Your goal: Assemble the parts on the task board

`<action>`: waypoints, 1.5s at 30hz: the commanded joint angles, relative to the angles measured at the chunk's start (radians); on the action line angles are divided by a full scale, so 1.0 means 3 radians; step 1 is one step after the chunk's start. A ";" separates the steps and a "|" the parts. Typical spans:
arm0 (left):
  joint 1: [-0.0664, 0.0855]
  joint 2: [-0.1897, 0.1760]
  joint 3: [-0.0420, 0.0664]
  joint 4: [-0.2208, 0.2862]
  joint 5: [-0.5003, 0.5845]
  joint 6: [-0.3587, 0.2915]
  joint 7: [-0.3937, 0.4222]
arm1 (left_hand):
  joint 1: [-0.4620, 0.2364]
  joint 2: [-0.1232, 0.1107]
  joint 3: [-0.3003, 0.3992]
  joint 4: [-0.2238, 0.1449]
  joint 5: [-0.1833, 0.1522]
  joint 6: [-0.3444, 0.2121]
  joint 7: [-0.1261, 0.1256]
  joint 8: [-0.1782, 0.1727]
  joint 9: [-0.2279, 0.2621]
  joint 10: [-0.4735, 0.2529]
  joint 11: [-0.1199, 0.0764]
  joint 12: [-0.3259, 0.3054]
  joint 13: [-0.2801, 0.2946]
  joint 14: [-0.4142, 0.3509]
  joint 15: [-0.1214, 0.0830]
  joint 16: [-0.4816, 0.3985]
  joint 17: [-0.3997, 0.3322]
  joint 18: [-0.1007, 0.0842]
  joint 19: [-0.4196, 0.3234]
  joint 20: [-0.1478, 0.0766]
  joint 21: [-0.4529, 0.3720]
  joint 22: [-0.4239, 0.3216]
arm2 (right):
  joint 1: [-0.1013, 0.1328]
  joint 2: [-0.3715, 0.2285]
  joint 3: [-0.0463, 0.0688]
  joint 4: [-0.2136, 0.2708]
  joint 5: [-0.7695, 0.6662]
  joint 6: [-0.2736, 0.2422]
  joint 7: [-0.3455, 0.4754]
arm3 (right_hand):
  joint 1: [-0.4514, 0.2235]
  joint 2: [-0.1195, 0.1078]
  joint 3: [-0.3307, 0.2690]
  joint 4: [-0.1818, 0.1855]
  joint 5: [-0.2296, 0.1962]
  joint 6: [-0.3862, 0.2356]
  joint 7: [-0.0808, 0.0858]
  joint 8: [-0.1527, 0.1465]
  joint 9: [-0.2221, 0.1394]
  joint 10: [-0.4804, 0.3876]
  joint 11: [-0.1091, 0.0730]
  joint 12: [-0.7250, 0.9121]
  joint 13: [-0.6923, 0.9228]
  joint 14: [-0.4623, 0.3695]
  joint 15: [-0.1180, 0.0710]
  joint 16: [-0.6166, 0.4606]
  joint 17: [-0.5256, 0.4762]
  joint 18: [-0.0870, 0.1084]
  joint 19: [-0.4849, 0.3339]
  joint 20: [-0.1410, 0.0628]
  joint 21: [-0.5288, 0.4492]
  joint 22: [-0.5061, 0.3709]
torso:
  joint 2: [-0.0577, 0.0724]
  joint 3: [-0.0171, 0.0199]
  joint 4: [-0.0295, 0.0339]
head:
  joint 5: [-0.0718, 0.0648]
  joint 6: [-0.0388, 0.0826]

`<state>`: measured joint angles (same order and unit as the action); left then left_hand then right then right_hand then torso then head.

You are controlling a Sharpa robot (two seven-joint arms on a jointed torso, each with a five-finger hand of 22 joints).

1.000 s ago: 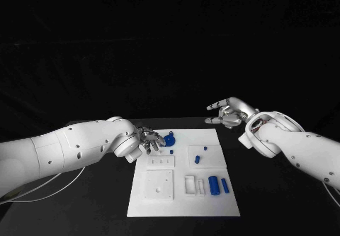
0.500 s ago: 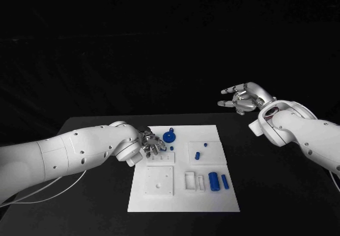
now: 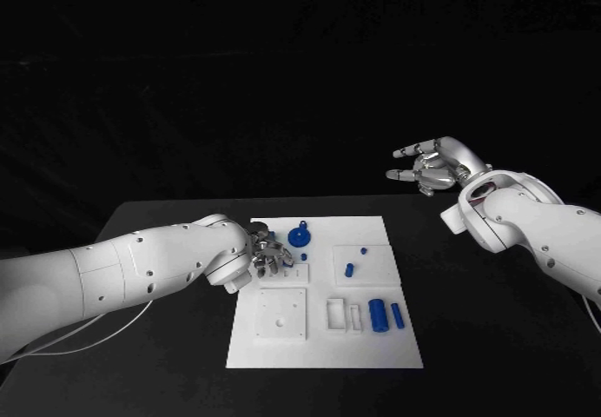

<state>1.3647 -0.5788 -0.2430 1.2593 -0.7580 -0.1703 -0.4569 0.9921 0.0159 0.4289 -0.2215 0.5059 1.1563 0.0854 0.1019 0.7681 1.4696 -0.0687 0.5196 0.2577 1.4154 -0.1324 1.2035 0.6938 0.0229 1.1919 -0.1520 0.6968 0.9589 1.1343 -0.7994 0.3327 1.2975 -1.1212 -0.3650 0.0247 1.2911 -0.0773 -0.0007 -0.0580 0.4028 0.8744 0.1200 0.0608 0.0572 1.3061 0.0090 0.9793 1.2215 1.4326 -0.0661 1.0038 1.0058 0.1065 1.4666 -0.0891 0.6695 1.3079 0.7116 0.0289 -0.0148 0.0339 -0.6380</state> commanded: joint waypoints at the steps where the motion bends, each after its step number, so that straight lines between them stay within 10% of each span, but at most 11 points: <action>1: -0.0013 0.0013 0.0002 0.0005 -0.0208 0.0052 -0.0033 | 0.0016 0.0043 0.0001 0.0014 0.0003 0.0643 -0.0417 0.0144 -0.0004 0.0156 -0.0037 0.0013 0.0005 0.0038 -0.0023 0.0011 0.0010 0.0017 0.0021 -0.0001 -0.0020 0.0010 | 0.0001 0.0005 0.0002 0.0004 0.0006 -0.0008 0.0019 | -0.0019 0.0005 -0.0008 -0.0013 0.0021 0.0013 0.0006 -0.0012 0.0000 -0.0023 -0.0008 -0.0003 -0.0003 0.0009 0.0002 -0.0018 -0.0003 0.0037 0.0173 0.0019 -0.0013 0.0109 | -0.0003 -0.0001 -0.0002 | 0.0000 -0.0009; 45: -0.0079 0.0030 0.0002 -0.0065 -0.0312 0.0347 -0.0108 | -0.0050 0.0141 0.0015 0.0020 -0.0039 0.0650 -0.0418 0.0175 -0.0060 0.0155 -0.0032 0.0027 0.0016 0.0042 0.0003 0.0038 0.0006 0.0027 0.0063 0.0036 -0.0198 0.0233 | 0.0001 0.0028 0.0002 -0.0026 -0.0029 0.0042 0.0007 | -0.0037 0.0031 -0.0002 -0.0069 0.0007 0.0112 -0.0002 -0.0009 0.0004 -0.0027 -0.0013 0.0001 -0.0012 0.0010 -0.0002 -0.0025 0.0003 0.0034 0.0173 0.0015 -0.0012 0.0112 | -0.0003 0.0001 -0.0001 | 0.0029 -0.0054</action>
<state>1.3438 -0.5707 -0.2409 1.2400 -0.8481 -0.0944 -0.4813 0.9702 0.0379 0.4308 -0.2097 0.4876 1.1563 0.0854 0.1369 0.7508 1.4668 -0.0711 0.5234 0.2618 1.4228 -0.1317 1.2115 0.6963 0.0228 1.2026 -0.1412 0.6403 1.0271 1.1344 -0.7920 0.3328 1.2897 -1.1229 -0.3631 0.0226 1.2860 -0.0723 -0.0009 -0.0748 0.4067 0.8995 0.1198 0.0608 0.0573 1.3026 0.0054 0.9793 1.2187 1.4325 -0.0661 1.0000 1.0058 0.1051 1.4666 -0.0891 0.6695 1.3075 0.7109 0.0290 -0.0151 0.0428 -0.6541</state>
